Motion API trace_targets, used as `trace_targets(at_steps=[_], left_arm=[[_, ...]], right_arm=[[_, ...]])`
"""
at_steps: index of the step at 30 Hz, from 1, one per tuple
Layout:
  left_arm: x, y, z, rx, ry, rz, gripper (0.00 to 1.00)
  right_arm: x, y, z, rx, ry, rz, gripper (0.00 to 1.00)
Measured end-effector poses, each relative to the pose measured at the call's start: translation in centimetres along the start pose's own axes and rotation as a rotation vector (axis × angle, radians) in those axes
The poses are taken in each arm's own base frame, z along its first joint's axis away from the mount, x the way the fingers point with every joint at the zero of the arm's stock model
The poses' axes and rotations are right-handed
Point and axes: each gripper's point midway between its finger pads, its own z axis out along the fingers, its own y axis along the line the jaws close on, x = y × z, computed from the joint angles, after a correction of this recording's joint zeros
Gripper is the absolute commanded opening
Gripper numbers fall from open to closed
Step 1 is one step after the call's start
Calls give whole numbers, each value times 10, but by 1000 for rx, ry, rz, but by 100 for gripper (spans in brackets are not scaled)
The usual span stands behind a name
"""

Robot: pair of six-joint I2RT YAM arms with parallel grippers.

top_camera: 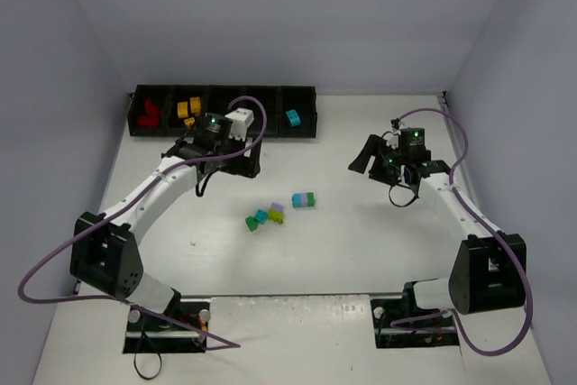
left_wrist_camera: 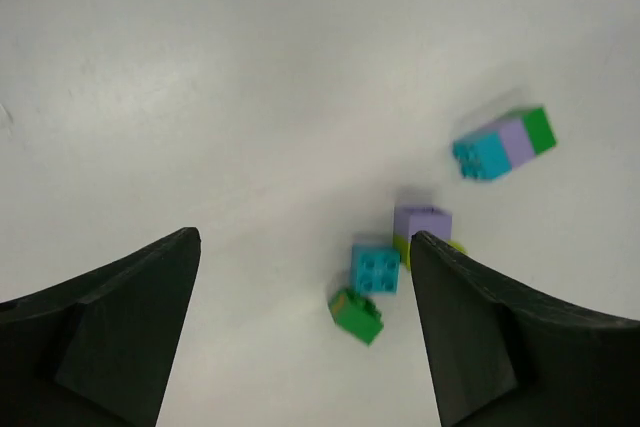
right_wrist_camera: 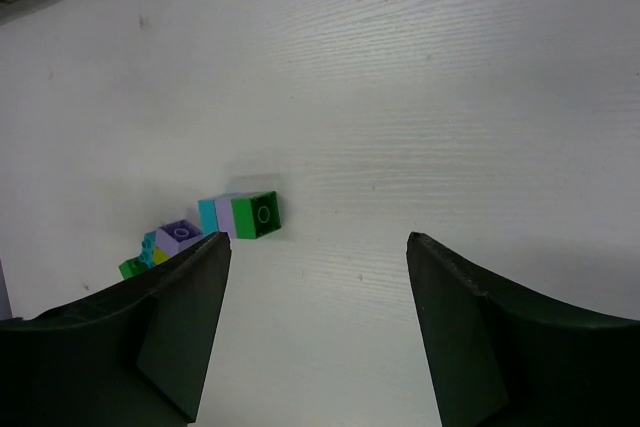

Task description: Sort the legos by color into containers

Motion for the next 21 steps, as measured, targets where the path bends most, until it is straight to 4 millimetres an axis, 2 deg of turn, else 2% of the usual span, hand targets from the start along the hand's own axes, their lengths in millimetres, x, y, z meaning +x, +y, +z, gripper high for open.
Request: trace_targets(at_steps=[4, 7, 15, 21], left_arm=[[57, -3, -16, 26, 111, 20, 79], [81, -7, -19, 46, 156, 38, 79], [132, -40, -7, 147, 299, 152, 79], [157, -36, 11, 139, 401, 173, 75]], right_arm=[[-1, 1, 0, -4, -5, -3, 66], [-1, 4, 1, -13, -5, -9, 65], [3, 14, 3, -41, 1, -30, 62], [8, 14, 4, -45, 10, -27, 62]])
